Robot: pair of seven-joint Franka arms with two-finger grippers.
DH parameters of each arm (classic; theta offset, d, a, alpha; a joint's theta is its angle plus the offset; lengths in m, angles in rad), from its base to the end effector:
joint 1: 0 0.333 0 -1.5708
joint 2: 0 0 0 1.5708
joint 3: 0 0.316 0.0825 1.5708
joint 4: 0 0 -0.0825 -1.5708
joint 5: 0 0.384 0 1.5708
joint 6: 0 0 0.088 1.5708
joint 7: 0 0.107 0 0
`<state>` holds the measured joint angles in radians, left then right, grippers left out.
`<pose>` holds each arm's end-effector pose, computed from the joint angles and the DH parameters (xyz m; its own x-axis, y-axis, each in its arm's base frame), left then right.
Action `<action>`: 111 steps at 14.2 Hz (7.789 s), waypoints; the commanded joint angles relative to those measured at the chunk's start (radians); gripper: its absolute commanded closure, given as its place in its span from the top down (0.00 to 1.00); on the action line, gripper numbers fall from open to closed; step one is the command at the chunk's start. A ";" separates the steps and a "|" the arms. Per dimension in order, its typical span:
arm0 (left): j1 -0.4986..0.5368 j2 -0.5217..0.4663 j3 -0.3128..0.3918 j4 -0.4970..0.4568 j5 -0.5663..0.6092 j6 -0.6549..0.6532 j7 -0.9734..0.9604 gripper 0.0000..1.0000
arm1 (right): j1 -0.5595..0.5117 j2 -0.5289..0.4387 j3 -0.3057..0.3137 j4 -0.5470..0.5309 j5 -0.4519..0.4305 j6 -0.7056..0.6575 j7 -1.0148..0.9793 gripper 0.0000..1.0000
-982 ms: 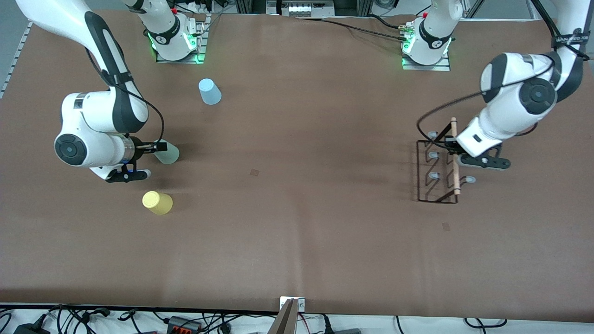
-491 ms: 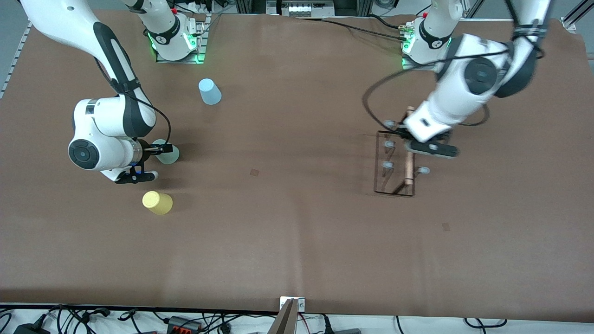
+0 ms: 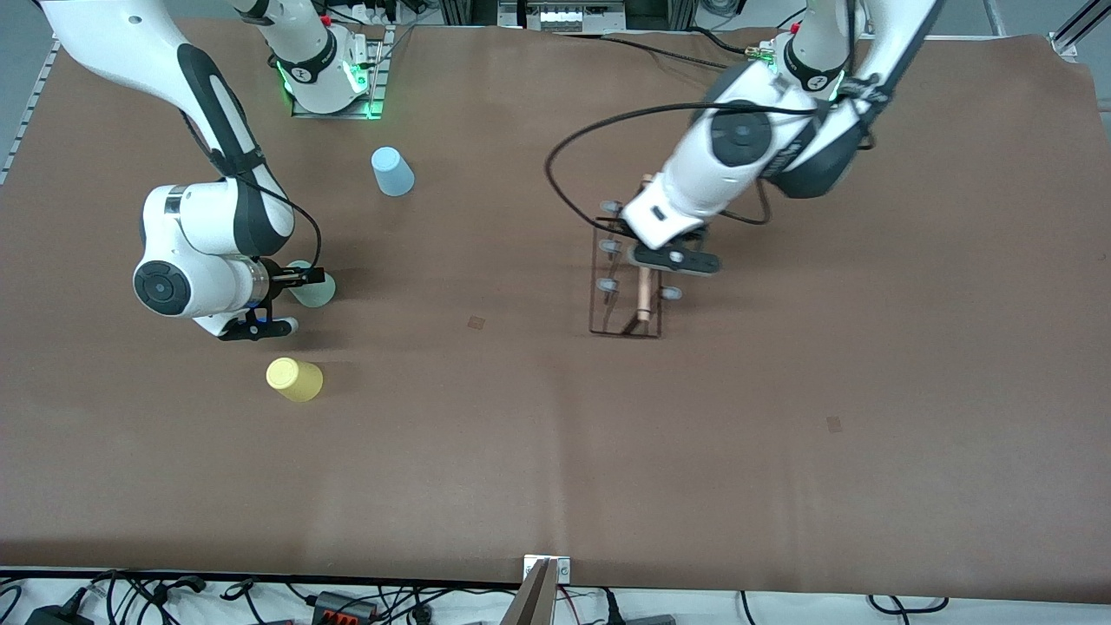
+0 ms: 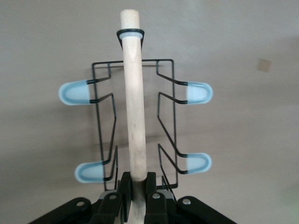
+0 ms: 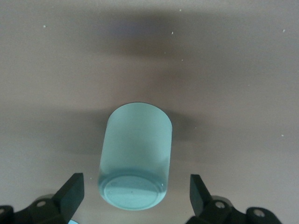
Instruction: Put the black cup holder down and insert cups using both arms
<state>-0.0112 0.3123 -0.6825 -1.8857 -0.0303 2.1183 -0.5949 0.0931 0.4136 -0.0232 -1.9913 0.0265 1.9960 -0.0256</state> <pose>0.4848 -0.3745 0.3766 0.9882 -0.0712 -0.1358 -0.0472 -0.9839 0.1724 0.5584 0.0408 0.2271 0.9145 0.0768 -0.3971 0.0756 -0.9970 -0.0187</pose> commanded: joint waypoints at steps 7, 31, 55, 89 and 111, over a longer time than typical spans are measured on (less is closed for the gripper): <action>-0.208 0.243 0.001 0.269 0.222 -0.021 -0.314 0.00 | -0.001 -0.016 -0.001 -0.052 0.066 0.061 0.006 1.00; 0.181 0.015 -0.009 0.451 0.167 -0.498 -0.027 1.00 | 0.233 -0.044 0.002 0.397 0.151 -0.393 0.081 0.15; 0.094 -0.277 0.529 0.249 0.010 -0.512 0.403 1.00 | 0.654 0.091 0.002 0.542 0.276 -0.375 0.420 0.15; 0.043 -0.265 0.521 0.298 0.067 -0.521 0.325 1.00 | 0.666 0.173 -0.010 0.543 0.299 -0.306 0.474 1.00; 0.045 -0.266 0.524 0.300 0.066 -0.551 0.325 1.00 | 0.303 0.287 -0.373 0.545 0.263 0.010 -0.017 1.00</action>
<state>0.0386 0.0497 -0.1584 -1.5990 0.0179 1.5888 -0.2611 0.4094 0.6845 -0.4068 -1.4571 0.2693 1.9933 0.0235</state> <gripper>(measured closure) 0.000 0.000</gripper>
